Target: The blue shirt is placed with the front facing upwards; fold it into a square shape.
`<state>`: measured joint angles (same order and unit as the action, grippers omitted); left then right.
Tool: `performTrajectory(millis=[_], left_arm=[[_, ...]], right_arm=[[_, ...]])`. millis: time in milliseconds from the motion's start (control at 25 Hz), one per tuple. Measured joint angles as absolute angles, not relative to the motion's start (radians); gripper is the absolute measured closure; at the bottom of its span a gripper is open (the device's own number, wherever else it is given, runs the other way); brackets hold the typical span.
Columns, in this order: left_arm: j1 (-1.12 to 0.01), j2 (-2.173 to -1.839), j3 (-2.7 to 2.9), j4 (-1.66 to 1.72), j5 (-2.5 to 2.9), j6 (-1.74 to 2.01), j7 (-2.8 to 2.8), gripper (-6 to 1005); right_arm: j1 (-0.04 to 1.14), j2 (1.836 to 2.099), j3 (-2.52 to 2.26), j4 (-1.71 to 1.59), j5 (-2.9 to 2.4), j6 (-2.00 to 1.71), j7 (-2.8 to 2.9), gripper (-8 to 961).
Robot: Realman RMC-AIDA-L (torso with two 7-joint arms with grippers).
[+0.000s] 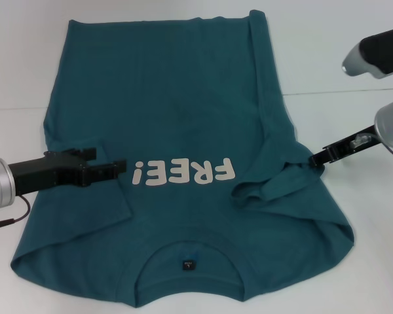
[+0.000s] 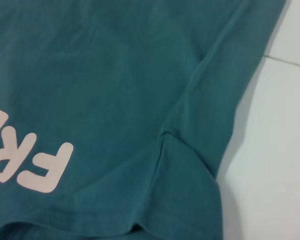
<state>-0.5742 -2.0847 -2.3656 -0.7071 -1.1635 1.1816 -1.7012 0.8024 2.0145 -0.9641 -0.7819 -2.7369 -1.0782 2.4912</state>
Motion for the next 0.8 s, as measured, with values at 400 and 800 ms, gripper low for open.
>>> performTrajectory(millis=[400,800], left_arm=[[-0.577,-2.085,-2.363,-0.707,-1.163,1.18,-1.701,112],[-0.577,-2.086,-2.364,-0.707,-1.163,1.177,-1.702,112]], right_arm=[[0.842,2.041,-0.998,-0.697,-2.77,-0.996,2.504,339],[0.865,2.073,-1.008,-0.686,-2.866,-0.945,2.547,426]])
